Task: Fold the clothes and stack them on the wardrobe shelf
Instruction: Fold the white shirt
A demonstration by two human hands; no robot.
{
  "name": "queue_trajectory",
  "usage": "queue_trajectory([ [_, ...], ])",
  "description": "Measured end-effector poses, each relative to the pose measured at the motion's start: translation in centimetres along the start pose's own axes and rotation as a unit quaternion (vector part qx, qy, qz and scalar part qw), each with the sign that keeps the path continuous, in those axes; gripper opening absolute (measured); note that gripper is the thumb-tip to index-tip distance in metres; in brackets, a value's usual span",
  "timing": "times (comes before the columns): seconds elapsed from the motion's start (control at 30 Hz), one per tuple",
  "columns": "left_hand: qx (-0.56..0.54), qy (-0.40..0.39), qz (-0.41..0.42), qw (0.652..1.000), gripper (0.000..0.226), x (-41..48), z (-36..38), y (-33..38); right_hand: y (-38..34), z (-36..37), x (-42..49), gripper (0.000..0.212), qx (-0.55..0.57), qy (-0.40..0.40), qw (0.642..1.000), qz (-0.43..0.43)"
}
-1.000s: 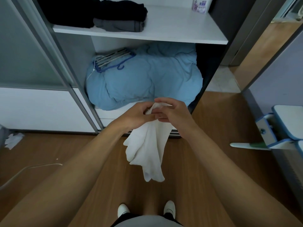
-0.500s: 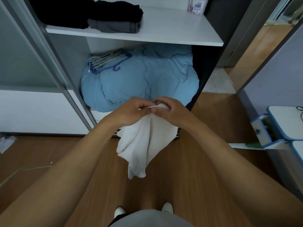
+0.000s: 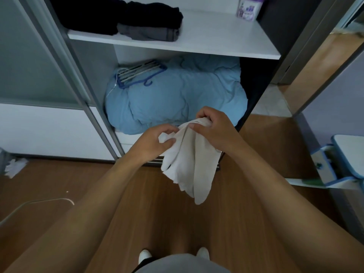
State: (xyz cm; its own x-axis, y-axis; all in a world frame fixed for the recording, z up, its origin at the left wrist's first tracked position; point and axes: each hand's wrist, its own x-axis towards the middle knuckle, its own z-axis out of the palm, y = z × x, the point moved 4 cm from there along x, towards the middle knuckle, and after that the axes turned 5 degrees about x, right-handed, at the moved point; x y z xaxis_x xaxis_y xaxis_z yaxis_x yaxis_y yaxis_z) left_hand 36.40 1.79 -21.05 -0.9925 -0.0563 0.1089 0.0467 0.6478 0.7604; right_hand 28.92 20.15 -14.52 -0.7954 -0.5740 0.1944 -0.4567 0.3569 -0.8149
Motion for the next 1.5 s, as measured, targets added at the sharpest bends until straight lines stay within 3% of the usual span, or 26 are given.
queue_trajectory([
  [0.23,-0.046,-0.044,-0.024,0.998,0.027,-0.1,1.9,-0.6,-1.9,-0.2,1.2,0.004,-0.004,0.005,0.999,-0.032],
  [0.37,-0.011,0.015,-0.07,0.997,0.008,0.2,1.9,-1.3,-2.0,-0.1,1.6,0.013,0.008,-0.009,1.0,-0.016],
  [0.5,0.001,0.095,-0.115,0.989,0.043,0.1,0.3,-2.1,-2.0,-0.1,1.2,0.014,0.006,-0.021,1.0,-0.017],
  [0.67,0.018,0.088,-0.17,0.981,0.044,0.1,-1.1,-3.5,-2.3,-0.2,1.0,0.019,0.025,-0.009,1.0,-0.013],
  [0.8,-0.008,0.137,-0.225,0.965,0.035,0.0,-2.6,-4.4,-2.7,0.1,1.1,0.032,-0.025,-0.018,0.999,-0.008],
  [0.9,-0.016,0.166,-0.215,0.962,0.029,-0.1,-3.6,-4.2,-2.2,0.3,1.7,0.035,-0.096,-0.042,0.994,0.041],
  [1.07,0.045,0.147,-0.187,0.97,0.035,-0.6,-4.3,-4.0,-1.9,1.6,2.5,0.028,-0.171,-0.095,0.976,0.093],
  [1.27,0.178,0.169,-0.214,0.945,0.029,-2.2,-6.1,-5.8,-2.4,4.0,2.8,0.033,-0.035,-0.05,0.988,0.14],
  [1.4,0.183,0.179,-0.222,0.941,0.03,-3.1,-7.3,-7.0,-2.3,5.2,2.8,0.023,0.033,-0.043,0.985,0.166],
  [1.5,0.154,0.184,-0.21,0.948,0.03,-2.9,-7.8,-7.4,-3.1,6.4,2.5,0.056,-0.012,-0.123,0.978,0.168],
])
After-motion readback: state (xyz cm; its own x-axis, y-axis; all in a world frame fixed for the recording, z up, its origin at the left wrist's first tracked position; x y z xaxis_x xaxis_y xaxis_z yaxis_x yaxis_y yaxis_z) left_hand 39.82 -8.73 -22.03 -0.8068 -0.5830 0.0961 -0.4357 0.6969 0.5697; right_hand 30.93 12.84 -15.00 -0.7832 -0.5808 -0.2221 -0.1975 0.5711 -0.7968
